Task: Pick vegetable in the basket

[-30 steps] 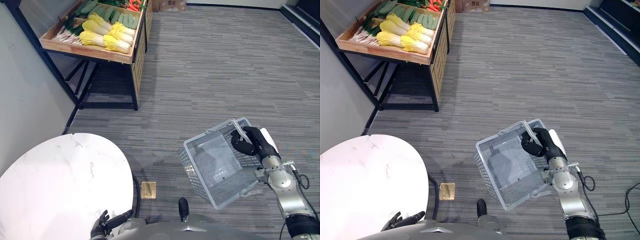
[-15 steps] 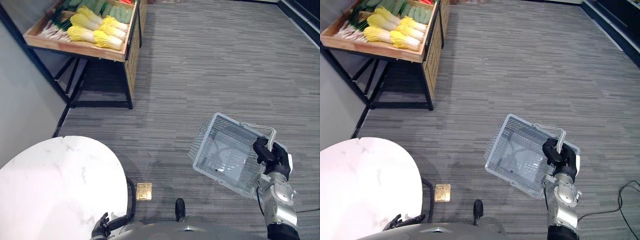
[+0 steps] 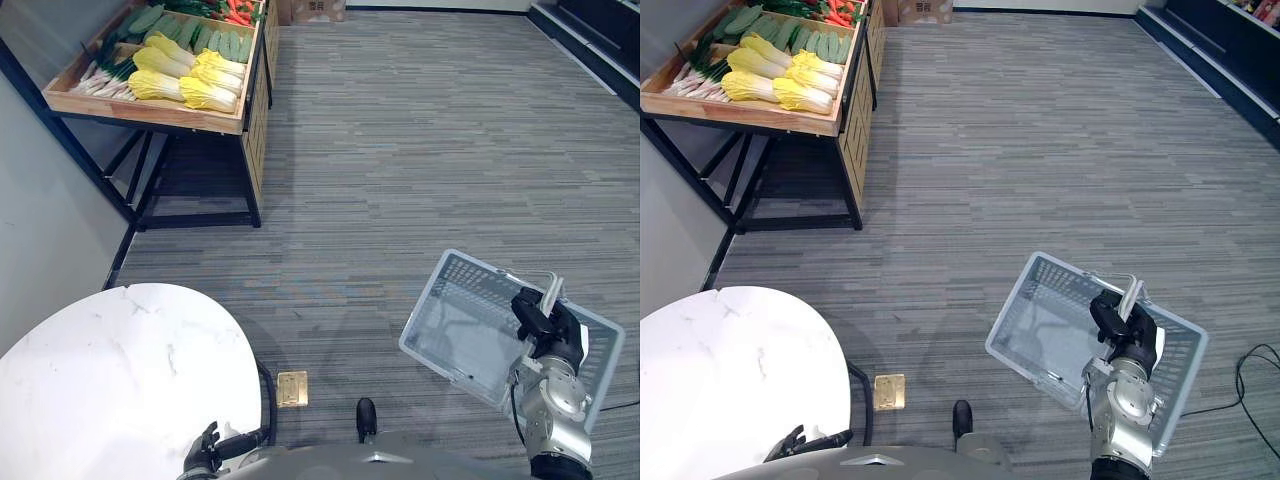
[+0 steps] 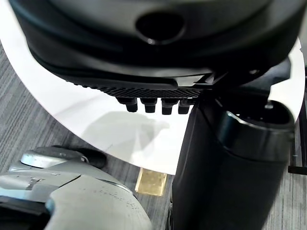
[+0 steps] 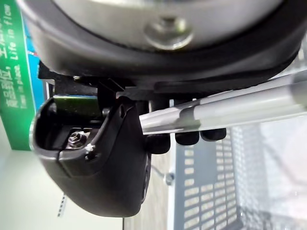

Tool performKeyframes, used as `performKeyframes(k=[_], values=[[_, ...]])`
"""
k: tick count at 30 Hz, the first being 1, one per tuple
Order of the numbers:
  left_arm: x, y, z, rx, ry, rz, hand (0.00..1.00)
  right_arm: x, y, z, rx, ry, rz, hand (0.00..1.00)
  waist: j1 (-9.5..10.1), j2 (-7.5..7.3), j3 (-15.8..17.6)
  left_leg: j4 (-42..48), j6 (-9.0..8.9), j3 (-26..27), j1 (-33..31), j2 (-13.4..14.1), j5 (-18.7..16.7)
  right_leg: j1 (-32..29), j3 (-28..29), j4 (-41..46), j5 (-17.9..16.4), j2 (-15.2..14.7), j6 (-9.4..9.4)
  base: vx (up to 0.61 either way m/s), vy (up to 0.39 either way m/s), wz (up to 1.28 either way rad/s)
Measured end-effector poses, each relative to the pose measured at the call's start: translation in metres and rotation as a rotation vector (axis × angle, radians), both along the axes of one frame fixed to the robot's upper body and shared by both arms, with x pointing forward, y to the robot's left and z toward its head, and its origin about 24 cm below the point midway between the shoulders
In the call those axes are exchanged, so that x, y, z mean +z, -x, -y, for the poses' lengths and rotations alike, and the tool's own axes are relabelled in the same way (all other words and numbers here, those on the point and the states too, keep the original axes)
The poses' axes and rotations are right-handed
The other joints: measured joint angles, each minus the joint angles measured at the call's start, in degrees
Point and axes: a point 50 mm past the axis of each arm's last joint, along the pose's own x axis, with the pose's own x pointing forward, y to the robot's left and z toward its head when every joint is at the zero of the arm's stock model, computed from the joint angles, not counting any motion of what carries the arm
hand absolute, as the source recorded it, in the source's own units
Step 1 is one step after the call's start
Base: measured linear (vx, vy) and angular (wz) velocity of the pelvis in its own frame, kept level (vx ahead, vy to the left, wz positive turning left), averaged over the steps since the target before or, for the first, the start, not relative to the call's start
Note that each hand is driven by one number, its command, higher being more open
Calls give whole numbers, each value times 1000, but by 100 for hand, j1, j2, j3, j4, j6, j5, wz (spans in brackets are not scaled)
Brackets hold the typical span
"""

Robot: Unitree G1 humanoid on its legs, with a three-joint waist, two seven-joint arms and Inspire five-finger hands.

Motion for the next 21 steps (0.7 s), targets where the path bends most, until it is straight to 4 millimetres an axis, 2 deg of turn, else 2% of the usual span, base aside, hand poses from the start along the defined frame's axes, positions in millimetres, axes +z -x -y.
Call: performKeyframes(k=[3, 5, 8, 9, 10, 12, 13, 14, 15, 16, 17, 18, 19, 21], values=[[0, -2, 0, -4, -1, 5, 100, -2, 5, 2, -11, 1, -13, 0, -11, 32, 27, 210, -3, 3, -158, 31, -72, -155, 7, 234, -5, 19, -47, 1, -3, -1], [1, -8, 0, -25, -3, 20, 100, -1, 6, 3, -16, 1, -10, 0, -20, 49, 155, 412, 17, -31, -237, 43, -158, -342, 79, 731, -211, 18, -54, -14, 16, 4], [3, -14, -2, -29, -10, 32, 100, -3, 7, 1, -32, -16, -5, 0, -13, 84, 209, 795, 137, -79, -401, 116, -332, -535, 241, 1165, -310, 29, -29, -66, 61, 9], [3, -15, -3, -19, -11, 36, 100, -6, 7, -3, -37, -33, 0, 0, -3, 66, 273, 856, 155, -116, -394, 166, -343, -656, 289, 1457, -527, -2, -248, -25, 46, 13], [3, -16, -6, -9, -18, 39, 100, -7, 7, -6, -37, -44, 3, 0, -9, 21, 324, 884, 146, -122, -396, 196, -348, -827, 255, 1891, -795, -106, -320, -18, 53, 11], [4, -15, -12, 4, -33, 34, 100, -8, 7, -8, -34, -51, 1, 0, 22, 18, 369, 1031, 29, -183, -495, 295, -427, -1033, 185, 2273, -912, -418, -310, 10, -14, 5], [5, -16, -15, 6, -40, 34, 100, -9, 7, -9, -28, -54, -2, 0, 27, -62, 381, 1071, -31, -198, -480, 347, -438, -1031, 168, 2261, -900, -546, -292, 54, -137, 5], [6, -15, -18, 8, -49, 33, 100, -9, 5, -11, -7, -60, -5, 0, 33, -141, 393, 1061, -152, -195, -445, 398, -466, -1001, 103, 2171, -809, -705, -163, 100, -235, -2], [7, -14, -23, 14, -65, 29, 100, -10, 3, -15, 11, -64, -8, 0, 49, -244, 390, 1004, -269, -155, -359, 422, -482, -905, -16, 2116, -661, -827, 49, 129, -334, -11], [8, -12, -30, 35, -83, 23, 100, -10, -1, -19, 42, -65, -12, 0, 42, -326, 395, 922, -433, -123, -226, 515, -505, -787, -203, 2082, -1030, -865, 422, 134, -413, -11], [8, -15, -27, 48, -77, 31, 100, -6, -8, -18, 69, -47, -5, 0, 1, -140, 440, 845, -590, -148, -181, 776, -482, -789, -348, 2199, -1164, -657, 318, 104, -367, 0], [7, -16, -24, 49, -69, 36, 100, -3, -10, -16, 77, -39, 0, 0, -32, -79, 437, 794, -658, -186, -182, 871, -445, -819, -412, 2294, -1255, -586, 241, 87, -339, 15], [6, -17, -17, 53, -51, 47, 100, 1, -12, -12, 91, -22, 4, 0, -61, -5, 421, 690, -777, -239, -174, 1037, -376, -983, -528, 2659, -1486, -490, 100, 63, -251, 25], [5, -18, -10, 68, -25, 62, 100, 4, -14, -9, 100, -6, 7, 0, -156, -9, 427, 683, -898, -343, -198, 1186, -244, -1099, -813, 3190, -1851, -488, -63, 56, -329, 51]])
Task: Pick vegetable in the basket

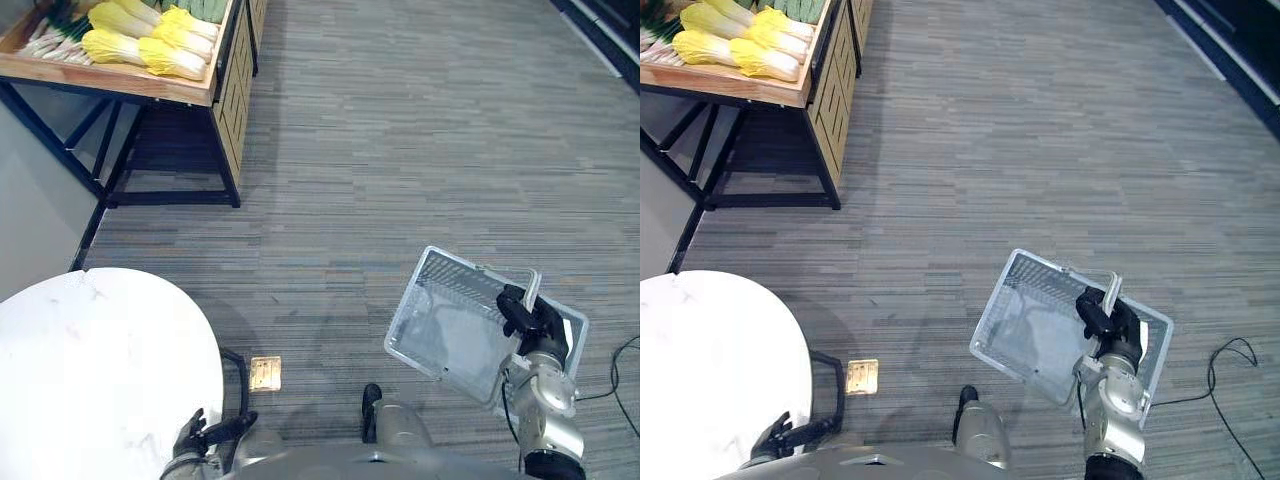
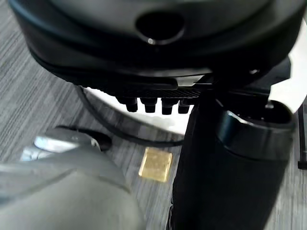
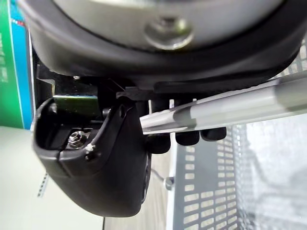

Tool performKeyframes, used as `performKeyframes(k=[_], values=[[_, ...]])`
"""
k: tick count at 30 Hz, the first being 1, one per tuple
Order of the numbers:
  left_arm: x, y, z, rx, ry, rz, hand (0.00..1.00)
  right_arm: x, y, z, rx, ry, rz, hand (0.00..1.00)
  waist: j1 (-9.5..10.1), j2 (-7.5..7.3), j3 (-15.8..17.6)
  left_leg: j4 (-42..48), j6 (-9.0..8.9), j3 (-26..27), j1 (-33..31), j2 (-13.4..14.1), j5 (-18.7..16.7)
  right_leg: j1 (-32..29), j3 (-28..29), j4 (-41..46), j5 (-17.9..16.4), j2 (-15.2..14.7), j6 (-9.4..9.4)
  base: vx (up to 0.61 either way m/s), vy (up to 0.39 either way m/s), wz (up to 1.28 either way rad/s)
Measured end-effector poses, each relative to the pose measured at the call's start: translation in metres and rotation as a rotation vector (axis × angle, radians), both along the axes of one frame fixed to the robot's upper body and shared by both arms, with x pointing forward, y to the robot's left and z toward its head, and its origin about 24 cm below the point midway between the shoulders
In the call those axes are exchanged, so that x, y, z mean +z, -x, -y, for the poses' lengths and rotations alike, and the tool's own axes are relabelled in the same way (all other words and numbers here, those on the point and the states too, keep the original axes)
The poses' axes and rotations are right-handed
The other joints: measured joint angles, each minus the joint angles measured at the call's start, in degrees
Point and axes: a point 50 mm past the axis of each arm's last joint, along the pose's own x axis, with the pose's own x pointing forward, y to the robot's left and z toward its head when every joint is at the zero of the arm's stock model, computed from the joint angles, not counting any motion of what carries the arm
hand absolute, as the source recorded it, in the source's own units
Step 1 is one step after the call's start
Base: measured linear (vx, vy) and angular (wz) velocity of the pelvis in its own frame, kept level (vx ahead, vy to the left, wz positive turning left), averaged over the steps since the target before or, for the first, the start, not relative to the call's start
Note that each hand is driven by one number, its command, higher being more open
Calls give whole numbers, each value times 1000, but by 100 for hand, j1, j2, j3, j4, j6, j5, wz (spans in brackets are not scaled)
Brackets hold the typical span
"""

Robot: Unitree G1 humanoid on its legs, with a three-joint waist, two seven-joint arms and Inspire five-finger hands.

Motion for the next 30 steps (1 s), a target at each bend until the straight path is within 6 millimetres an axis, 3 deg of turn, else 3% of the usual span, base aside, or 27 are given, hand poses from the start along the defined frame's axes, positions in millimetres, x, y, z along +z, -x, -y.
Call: performKeyframes(k=[2, 4, 5, 6, 8, 10, 11, 13, 18, 30], values=[[1, 0, -4, 51, 0, 7, 100, 1, 2, 2, 5, 6, 0, 0, -35, -92, 3, 390, 147, 347, -222, 146, 207, 94, -345, 84, -237, -34, -158, 43, -339, 60], [1, -1, -6, 91, 7, 16, 100, 3, 8, 5, 4, 7, 7, 0, -3, -167, 45, 940, 542, 950, -523, 265, 644, 431, -570, -206, -268, 14, -224, 77, -361, 58], [1, 0, -6, 103, 10, 19, 100, 4, 8, 6, 8, 13, 6, 0, 13, -219, 74, 1064, 569, 886, -603, 247, 707, 538, -580, -336, -241, 28, -270, 62, -286, 31], [0, 2, -3, 108, 17, 16, 100, 6, 5, 7, 14, 20, 12, 0, 52, -181, 63, 1121, 365, 769, -624, 101, 459, 713, -581, -592, -143, 53, -350, 32, -145, 3], [0, 6, 1, 115, 26, 17, 100, 9, 0, 4, 26, 14, 29, 0, 56, -140, 55, 855, 304, 839, -647, -264, 242, 945, -580, -986, 43, 96, -387, 35, -109, -10], [-1, 6, 5, 114, 37, 16, 100, 9, -1, 5, 20, 5, 36, 0, 73, -30, 17, 252, 411, 885, -695, -607, 396, 1041, -572, -1268, 231, 229, -378, 29, 4, -14], [-2, 7, 7, 116, 44, 14, 100, 9, -1, 5, 17, 4, 38, 0, 75, 27, 6, 56, 600, 887, -693, -664, 523, 1059, -552, -1341, 273, 298, -368, 37, 42, -28], [-1, 5, 6, 102, 42, 19, 100, 3, 2, 1, 9, -20, 22, 0, 108, -33, 0, -234, 667, 876, -504, -773, 684, 1213, -455, -1751, 507, 290, -250, 43, 66, -18], [-1, 2, 7, 98, 42, 25, 100, -3, 7, 2, 1, -27, -2, 0, 177, 0, -4, -209, 787, 961, -466, -998, 760, 1544, -292, -2504, 983, 214, -64, 7, 94, -9], [1, -3, 6, 47, 36, 33, 100, -14, 11, -7, -22, -63, -34, 0, 190, 14, -31, -512, 931, 906, -368, -1199, 826, 1576, 12, -3032, 1445, 206, -12, -72, 31, -12]])
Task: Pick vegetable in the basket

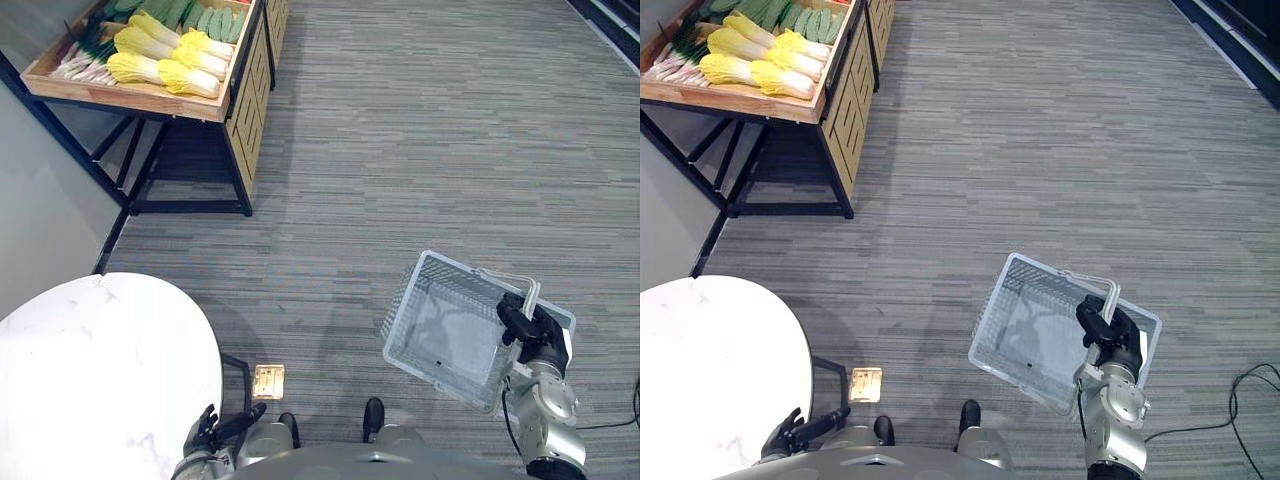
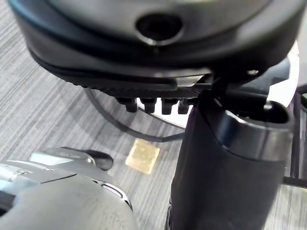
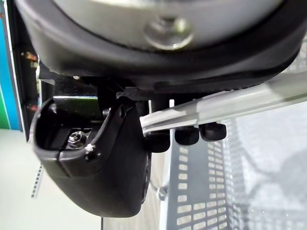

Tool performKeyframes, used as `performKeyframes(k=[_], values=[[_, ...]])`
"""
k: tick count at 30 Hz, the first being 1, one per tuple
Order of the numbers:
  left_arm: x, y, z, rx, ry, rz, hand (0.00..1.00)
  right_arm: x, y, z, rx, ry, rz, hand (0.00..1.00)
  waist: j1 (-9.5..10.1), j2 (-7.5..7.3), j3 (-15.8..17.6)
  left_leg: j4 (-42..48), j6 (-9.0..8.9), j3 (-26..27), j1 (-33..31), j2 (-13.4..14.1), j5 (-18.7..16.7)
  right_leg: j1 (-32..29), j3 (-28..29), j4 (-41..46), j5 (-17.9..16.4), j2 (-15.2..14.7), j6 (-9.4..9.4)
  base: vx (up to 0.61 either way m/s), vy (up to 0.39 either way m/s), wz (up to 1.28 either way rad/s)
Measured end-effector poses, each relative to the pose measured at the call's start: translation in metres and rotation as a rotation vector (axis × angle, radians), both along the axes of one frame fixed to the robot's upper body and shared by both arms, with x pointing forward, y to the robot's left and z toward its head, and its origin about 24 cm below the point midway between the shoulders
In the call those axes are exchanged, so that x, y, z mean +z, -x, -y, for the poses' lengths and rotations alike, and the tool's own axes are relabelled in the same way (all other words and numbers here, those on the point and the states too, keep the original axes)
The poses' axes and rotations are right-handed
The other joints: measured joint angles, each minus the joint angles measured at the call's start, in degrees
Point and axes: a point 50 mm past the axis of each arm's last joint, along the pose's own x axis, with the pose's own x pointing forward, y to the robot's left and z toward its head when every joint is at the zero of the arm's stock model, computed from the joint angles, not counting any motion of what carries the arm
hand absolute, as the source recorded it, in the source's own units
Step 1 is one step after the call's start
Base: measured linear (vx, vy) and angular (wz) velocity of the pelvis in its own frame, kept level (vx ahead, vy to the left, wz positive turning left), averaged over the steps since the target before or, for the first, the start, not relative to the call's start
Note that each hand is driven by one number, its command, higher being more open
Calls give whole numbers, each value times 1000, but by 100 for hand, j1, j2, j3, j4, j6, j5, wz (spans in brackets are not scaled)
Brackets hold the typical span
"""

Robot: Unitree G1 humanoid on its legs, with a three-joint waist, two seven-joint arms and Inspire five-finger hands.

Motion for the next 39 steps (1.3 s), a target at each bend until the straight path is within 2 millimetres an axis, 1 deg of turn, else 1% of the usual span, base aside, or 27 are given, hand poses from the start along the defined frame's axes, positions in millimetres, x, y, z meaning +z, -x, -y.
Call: performKeyframes(k=[5, 9, 10, 11, 12, 14, 16, 17, 18, 19, 21, 23, 24, 25, 26, 27, 28, 29, 30, 31, 32, 33, 34, 36, 37, 38, 39], values=[[0, 1, -1, -3, -3, -2, 100, -1, -1, -3, 7, 2, -8, 0, 86, -38, -31, 21, 38, 120, -7, -28, -63, -104, 195, 18, 34, -15, 47, -55, 17, -19], [0, 2, -1, -2, -2, -7, 100, -1, -2, -4, 10, 10, -11, 0, 150, -62, -17, 353, 103, 162, -57, -14, -319, -225, 336, 340, -86, -32, 54, -4, 45, -16], [0, 2, -1, -2, -2, -8, 100, -1, -2, -4, 11, 11, -11, 0, 147, -64, -16, 483, 122, 168, -90, -3, -404, -309, 357, 570, -194, -46, 63, 17, 77, -7], [0, 2, -2, -2, -4, -9, 100, -1, -2, -4, 11, 12, -12, 0, 145, -65, -16, 725, 164, 173, -132, 7, -550, -453, 391, 1018, -423, -103, 103, 26, 101, -3], [0, 2, -2, -3, -4, -9, 100, -1, -2, -4, 11, 11, -12, 0, 133, -117, 15, 820, 201, 166, -143, 15, -624, -522, 389, 1250, -525, -129, 125, 16, 89, 3], [-1, 4, -3, -3, -3, -18, 100, -2, -1, -5, 10, 11, -19, 0, 75, -105, 23, 1192, 295, 68, -206, 50, -911, -837, 387, 2247, -674, -209, 166, -8, 129, 21], [-1, 5, -5, -5, -4, -23, 100, -4, -1, -8, 9, -4, -17, 0, 9, -118, 45, 1403, 368, -47, -199, 18, -1063, -1045, 400, 2940, -714, -308, 130, 2, 154, 33], [-1, 6, -6, -6, -6, -26, 100, -6, 0, -11, 8, -13, -17, 0, -9, -152, 64, 1435, 392, -94, -180, -2, -1107, -1107, 406, 3146, -720, -347, 122, 40, 132, 37], [0, 6, -10, -4, -12, -31, 100, -9, 0, -16, 6, -34, -16, 0, -21, -240, 132, 1437, 459, -162, -54, -56, -1196, -1238, 446, 3535, -759, -442, 85, 74, 82, 35], [0, 9, -11, -6, -15, -39, 100, -12, 1, -21, 6, -55, -23, 0, -26, -258, 159, 1442, 470, -197, 14, -69, -1260, -1280, 461, 3695, -870, -485, -36, 98, 62, 28], [0, 8, -12, -6, -19, -37, 100, -14, 0, -25, 15, -71, -30, 0, 17, -302, 137, 1431, 484, -227, 98, -66, -1355, -1400, 393, 3572, -995, -477, -93, 155, 20, 11], [0, 8, -11, -10, -17, -38, 100, -13, -1, -24, 18, -69, -27, 0, 1, -250, 169, 1409, 454, -246, 192, 5, -1362, -1523, 279, 3052, -1005, -411, -99, 249, -21, 11], [0, 8, -11, -13, -17, -40, 100, -13, -1, -24, 20, -69, -26, 0, -24, -182, 205, 1362, 407, -246, 301, 95, -1394, -1589, 249, 2585, -943, -318, -10, 392, -94, 11], [0, 8, -10, -13, -17, -41, 100, -13, -2, -24, 21, -69, -25, 0, -21, -170, 242, 1242, 337, -248, 512, 171, -1421, -1640, 233, 2125, -828, -222, 124, 466, -148, 12], [0, 8, -10, -15, -20, -45, 100, -13, -1, -24, 23, -70, -25, 0, -28, -106, 292, 1043, 241, -251, 736, 191, -1420, -1700, 198, 1669, -713, -187, 276, 409, -137, 6], [0, 8, -10, -21, -25, -48, 100, -13, -2, -24, 23, -68, -25, 0, -34, -147, 300, 925, 187, -255, 877, 192, -1430, -1710, 171, 1467, -651, -182, 296, 449, -207, 14], [0, 9, -11, -38, -40, -57, 100, -13, -1, -23, 24, -67, -28, 0, -38, -191, 304, 721, 44, -285, 1121, 185, -1483, -1724, 137, 1143, -434, -166, 210, 360, -193, 17], [0, 10, -12, -40, -44, -61, 100, -13, 0, -23, 24, -67, -30, 0, -45, -217, 289, 655, -32, -319, 1215, 175, -1526, -1729, 134, 1060, -313, -149, 148, 556, -309, 27], [0, 13, -13, -35, -46, -69, 100, -14, 1, -23, 24, -67, -33, 0, -91, -240, 276, 616, -146, -411, 1311, 185, -1595, -1747, 173, 1080, 100, -158, 8, 389, -233, 41], [-2, 9, -8, -27, -31, -67, 100, -11, 0, -18, 25, -51, -33, 0, -181, 1, 249, 610, -293, -597, 1382, 462, -1688, -1872, 5, 1498, 456, -16, -107, 573, -347, 35], [-3, 4, 2, -32, -7, -51, 100, -6, -6, -17, 39, -41, -9, 0, -188, 216, 216, 626, -454, -717, 1345, 705, -1593, -2099, -148, 2054, 27, 137, -264, 466, -292, 24], [-4, 3, 5, -31, 0, -46, 100, -4, -9, -18, 41, -40, 1, 0, -207, 240, 211, 643, -492, -778, 1354, 773, -1535, -2191, -184, 2333, -184, 166, -341, 454, -293, 1], [-4, 1, 7, -32, 6, -41, 100, -3, -11, -18, 44, -40, 7, 0, -212, 237, 214, 688, -490, -837, 1377, 807, -1468, -2269, -214, 2619, -390, 175, -410, 354, -249, 9], [-4, -2, 5, -37, 7, -41, 100, 2, -15, -18, 50, -34, 29, 0, -282, 191, 220, 1237, -467, -1083, 1297, 941, -1129, -2192, -428, 3164, -914, 193, -555, 441, -339, 20], [-3, -2, 4, -35, 7, -39, 100, 5, -17, -18, 53, -29, 42, 0, -319, 176, 213, 1610, -451, -1128, 1134, 960, -930, -2076, -496, 3111, -1012, 201, -579, 394, -332, 15], [-3, -4, 5, -29, 10, -34, 100, 9, -19, -18, 55, -24, 57, 0, -323, 170, 213, 2191, -428, -1116, 843, 987, -545, -1879, -497, 2886, -1057, 274, -579, 292, -253, 4], [-3, -4, 5, -28, 10, -33, 100, 9, -19, -18, 57, -28, 63, 0, -321, 172, 212, 2510, -437, -1062, 693, 1024, -295, -1740, -496, 2699, -1060, 328, -579, 288, -223, -8]])
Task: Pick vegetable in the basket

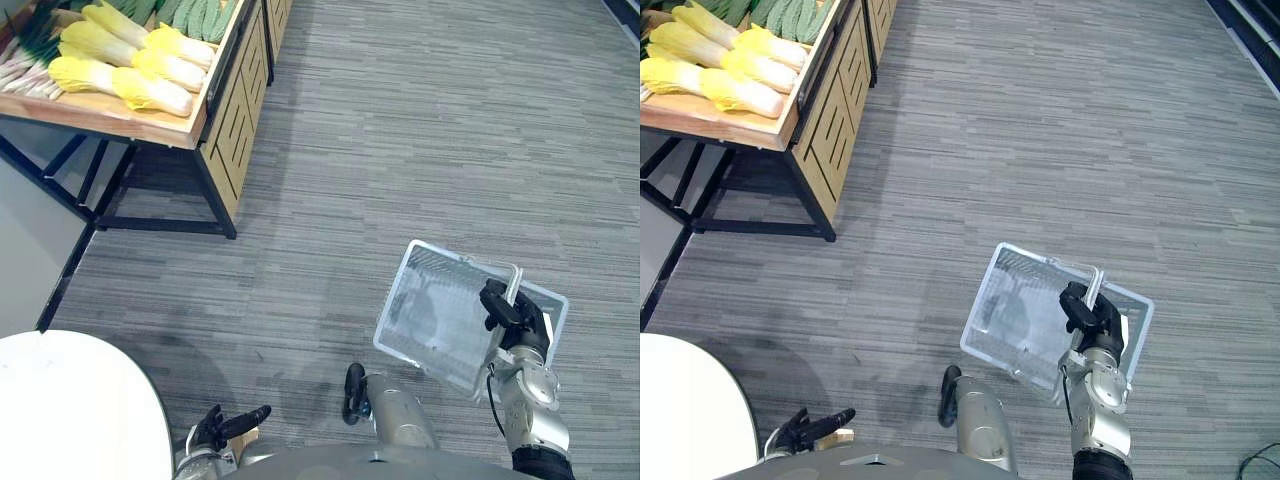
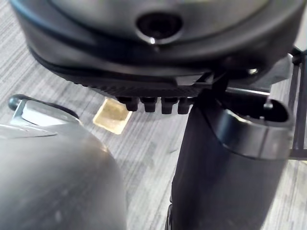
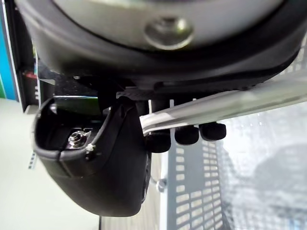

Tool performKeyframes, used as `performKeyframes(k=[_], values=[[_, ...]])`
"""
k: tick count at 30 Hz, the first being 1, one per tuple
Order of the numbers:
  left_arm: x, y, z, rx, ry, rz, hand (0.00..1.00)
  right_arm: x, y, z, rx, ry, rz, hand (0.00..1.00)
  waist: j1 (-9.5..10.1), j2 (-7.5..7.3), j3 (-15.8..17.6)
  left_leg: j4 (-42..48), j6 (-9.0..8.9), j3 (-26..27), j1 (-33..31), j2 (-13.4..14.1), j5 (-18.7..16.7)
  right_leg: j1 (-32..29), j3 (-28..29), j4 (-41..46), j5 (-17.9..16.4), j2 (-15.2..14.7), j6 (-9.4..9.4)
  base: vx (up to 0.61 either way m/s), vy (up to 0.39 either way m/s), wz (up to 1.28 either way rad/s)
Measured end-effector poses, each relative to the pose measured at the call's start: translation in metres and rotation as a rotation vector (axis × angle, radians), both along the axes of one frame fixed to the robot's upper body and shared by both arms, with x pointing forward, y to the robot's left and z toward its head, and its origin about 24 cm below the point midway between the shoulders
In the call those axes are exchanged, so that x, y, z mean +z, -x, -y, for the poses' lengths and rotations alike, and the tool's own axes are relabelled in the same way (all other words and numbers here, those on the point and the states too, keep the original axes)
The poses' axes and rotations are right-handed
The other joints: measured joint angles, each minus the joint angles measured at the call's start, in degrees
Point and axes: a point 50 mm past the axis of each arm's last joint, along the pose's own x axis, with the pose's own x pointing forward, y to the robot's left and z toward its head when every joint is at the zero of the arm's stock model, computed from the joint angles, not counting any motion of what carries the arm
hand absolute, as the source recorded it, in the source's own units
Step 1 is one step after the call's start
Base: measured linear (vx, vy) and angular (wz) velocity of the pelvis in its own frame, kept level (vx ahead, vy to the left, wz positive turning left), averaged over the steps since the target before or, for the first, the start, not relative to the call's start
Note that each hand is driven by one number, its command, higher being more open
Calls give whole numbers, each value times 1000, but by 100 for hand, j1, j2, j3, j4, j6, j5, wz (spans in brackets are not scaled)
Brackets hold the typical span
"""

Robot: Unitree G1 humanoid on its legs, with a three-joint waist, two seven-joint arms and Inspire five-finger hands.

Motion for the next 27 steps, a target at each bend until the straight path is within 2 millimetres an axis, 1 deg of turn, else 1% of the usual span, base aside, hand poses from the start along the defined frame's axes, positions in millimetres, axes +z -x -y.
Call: performKeyframes(k=[1, 2, 3, 4, 5, 6, 7, 8, 9, 10, 11, 12, 13, 14, 15, 16, 17, 18, 19, 20, 21, 22, 23, 24, 25, 27], values=[[0, 1, 0, 7, 0, -3, 100, -1, 1, -1, 7, -4, -2, 0, 13, -6, 4, 630, 2, 126, -258, 112, 632, 341, 18, -378, 5, 120, -7, 236, -160, -8], [0, 2, -1, 10, 0, -4, 100, -2, 2, -1, 7, -8, -6, 0, 21, -17, 11, 948, -3, 167, -367, 187, 924, 535, 31, -544, 8, 174, -22, 298, -163, -7], [0, 2, -4, 20, -2, 1, 100, -3, 5, 0, 3, -7, -14, 0, 51, -50, 32, 1628, 75, 317, -620, 385, 579, 879, 46, -832, -14, 287, -72, 289, -135, -5], [1, 2, -5, 34, 2, 9, 100, -4, 7, 1, -6, -5, -22, 0, 89, -71, 43, 2021, 191, 521, -838, 469, 194, 1182, 109, -1025, -36, 355, -107, 280, -125, -10], [1, 1, -6, 37, 1, 13, 100, -5, 8, 1, -9, -3, -25, 0, 129, -96, 54, 2100, 217, 632, -932, 466, 43, 1336, 152, -1113, -45, 361, -118, 259, -100, -18], [2, 0, -8, 39, -4, 21, 100, -5, 9, 2, -10, -1, -30, 0, 173, -134, 63, 2056, 311, 811, -1145, 427, -202, 1587, 245, -1302, -74, 361, -161, 305, -52, -29], [3, -1, -8, 51, -3, 36, 100, -5, 9, 1, -8, 0, -31, 0, 225, -153, 65, 1828, 368, 909, -1390, 336, -428, 1777, 365, -1454, -74, 342, -159, 307, -19, -36], [4, -3, -8, 59, -2, 49, 100, -5, 9, 1, -6, 1, -31, 0, 263, -155, 64, 1635, 368, 906, -1513, 261, -525, 1844, 438, -1501, -73, 328, -156, 252, 28, -51], [5, -5, -8, 61, 2, 61, 100, -5, 9, 1, -2, 0, -31, 0, 331, -180, 71, 1259, 350, 876, -1657, 105, -635, 1909, 560, -1531, -95, 263, -113, 251, 121, -63], [6, -9, -8, 55, 2, 81, 100, -6, 9, 0, 2, -1, -32, 0, 379, -224, 94, 449, 303, 727, -1846, -199, -712, 2058, 716, -1519, -114, 115, 50, 257, 147, -61], [6, -9, -9, 55, 2, 81, 100, -6, 9, 1, -1, 0, -32, 0, 382, -241, 103, -18, 242, 641, -1886, -333, -662, 2095, 775, -1479, -173, 34, 147, 308, 221, -53], [6, -8, -7, 54, 3, 79, 100, -5, 11, 4, -12, 4, -32, 0, 364, -197, 84, -1002, 158, 377, -1903, -523, -346, 2171, 876, -1438, -280, -56, 297, 269, 259, -42], [5, -7, -4, 58, 13, 75, 100, -6, 12, 6, -19, 7, -38, 0, 382, -145, 63, -1408, 117, 240, -1879, -596, 290, 2207, 977, -1400, -359, -102, 411, 266, 271, -55], [4, -5, -4, 72, 15, 68, 100, -11, 14, 2, -20, -8, -55, 0, 427, -178, 23, -1718, 135, 347, -1614, -747, 608, 2268, 1114, -1394, -418, -199, 510, 283, 232, -40], [4, -5, -5, 70, 11, 67, 100, -12, 15, 2, -15, -9, -60, 0, 408, -225, 5, -1784, 155, 392, -1582, -805, 594, 2281, 1086, -1390, -416, -268, 514, 282, 155, -32], [6, -7, -7, 70, 4, 76, 100, -11, 13, 1, -12, -9, -55, 0, 418, -263, 25, -1567, 271, 474, -1628, -847, 519, 2258, 1079, -1467, -389, -302, 546, 311, 152, -27], [5, -5, -8, 88, 8, 67, 100, -10, 12, 0, -3, -6, -54, 0, 472, -271, 41, -868, 274, 560, -1807, -827, 330, 2521, 1135, -1704, -320, -347, 528, 255, 127, -26], [5, -5, -9, 106, 10, 71, 100, -10, 10, -2, 4, -6, -55, 0, 494, -290, 83, -324, 262, 576, -2016, -815, 318, 2641, 1151, -1767, -283, -387, 552, 229, 145, -18], [6, -6, -11, 120, 6, 89, 100, -10, 9, -2, 13, -3, -56, 0, 517, -275, 152, 129, 215, 617, -2256, -815, 185, 2736, 1170, -1781, -251, -422, 596, 194, 173, -29], [4, -6, -2, 128, 27, 86, 100, -10, 10, 4, 22, 21, -72, 0, 608, -45, 8, -774, 224, 358, -2183, -792, 301, 2742, 1332, -1827, -256, -297, 603, 174, 187, -44], [3, -4, -1, 125, 32, 73, 100, -10, 6, 2, 29, 16, -73, 0, 625, -3, -5, -750, 444, 428, -2145, -794, 290, 2785, 1435, -1866, -329, -298, 676, 146, 171, -67], [2, -2, -1, 134, 35, 64, 100, -12, 0, -3, 54, 7, -76, 0, 631, -98, -16, -914, 404, 619, -2005, -878, 226, 2774, 1535, -1892, -343, -453, 694, 98, 95, -42], [3, -2, -2, 133, 31, 64, 100, -12, -1, -4, 57, 7, -75, 0, 633, -105, -19, -931, 414, 650, -1996, -887, 218, 2762, 1560, -1890, -343, -470, 694, 122, 93, -44], [2, -1, -3, 132, 29, 59, 100, -11, -3, -5, 61, 9, -66, 0, 625, -135, -27, -968, 462, 765, -2004, -956, 163, 2686, 1630, -1886, -371, -573, 726, 85, 59, -33], [2, 0, -3, 133, 28, 58, 100, -11, -3, -5, 60, 9, -67, 0, 644, -164, -34, -961, 496, 878, -2011, -995, 107, 2627, 1726, -1867, -414, -658, 794, 132, 87, -37], [2, 0, -3, 133, 27, 58, 100, -11, -3, -6, 66, 9, -69, 0, 687, -160, -49, -888, 522, 1011, -2017, -989, -24, 2570, 1813, -1855, -424, -710, 809, 134, 74, -41]])
